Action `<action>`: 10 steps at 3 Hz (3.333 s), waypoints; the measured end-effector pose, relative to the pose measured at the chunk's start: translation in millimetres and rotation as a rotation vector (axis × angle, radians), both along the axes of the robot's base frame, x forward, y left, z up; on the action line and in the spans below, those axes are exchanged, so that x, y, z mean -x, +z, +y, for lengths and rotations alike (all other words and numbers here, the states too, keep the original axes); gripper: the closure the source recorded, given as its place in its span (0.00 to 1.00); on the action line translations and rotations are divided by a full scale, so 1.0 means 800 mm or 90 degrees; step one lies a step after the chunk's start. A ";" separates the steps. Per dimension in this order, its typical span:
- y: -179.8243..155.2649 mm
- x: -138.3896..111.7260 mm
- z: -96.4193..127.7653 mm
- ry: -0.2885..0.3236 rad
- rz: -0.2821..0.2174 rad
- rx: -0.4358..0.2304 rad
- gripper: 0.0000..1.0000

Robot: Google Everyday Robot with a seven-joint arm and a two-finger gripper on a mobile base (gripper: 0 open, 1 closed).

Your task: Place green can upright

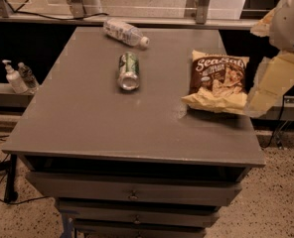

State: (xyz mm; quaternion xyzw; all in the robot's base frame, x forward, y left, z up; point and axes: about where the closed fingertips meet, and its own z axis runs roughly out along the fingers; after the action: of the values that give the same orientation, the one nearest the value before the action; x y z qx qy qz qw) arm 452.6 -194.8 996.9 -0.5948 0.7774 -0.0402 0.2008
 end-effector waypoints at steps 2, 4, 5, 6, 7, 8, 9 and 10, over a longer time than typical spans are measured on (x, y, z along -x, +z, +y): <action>0.000 -0.077 0.076 -0.052 0.025 -0.054 0.00; -0.012 -0.107 0.117 -0.166 0.077 -0.098 0.00; -0.012 -0.107 0.117 -0.166 0.077 -0.098 0.00; -0.019 -0.119 0.120 -0.213 0.087 -0.112 0.00; -0.038 -0.158 0.137 -0.300 0.105 -0.136 0.00; -0.065 -0.202 0.145 -0.400 0.122 -0.148 0.00; -0.084 -0.237 0.140 -0.504 0.129 -0.161 0.00; -0.100 -0.266 0.143 -0.587 0.145 -0.167 0.00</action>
Offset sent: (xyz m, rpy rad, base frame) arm 0.1053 0.1010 -0.0131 0.1481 0.1340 -0.2142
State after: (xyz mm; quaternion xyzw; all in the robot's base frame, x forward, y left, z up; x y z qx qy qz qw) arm 665.4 -80.1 916.5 -0.1590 0.9751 0.0387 0.1494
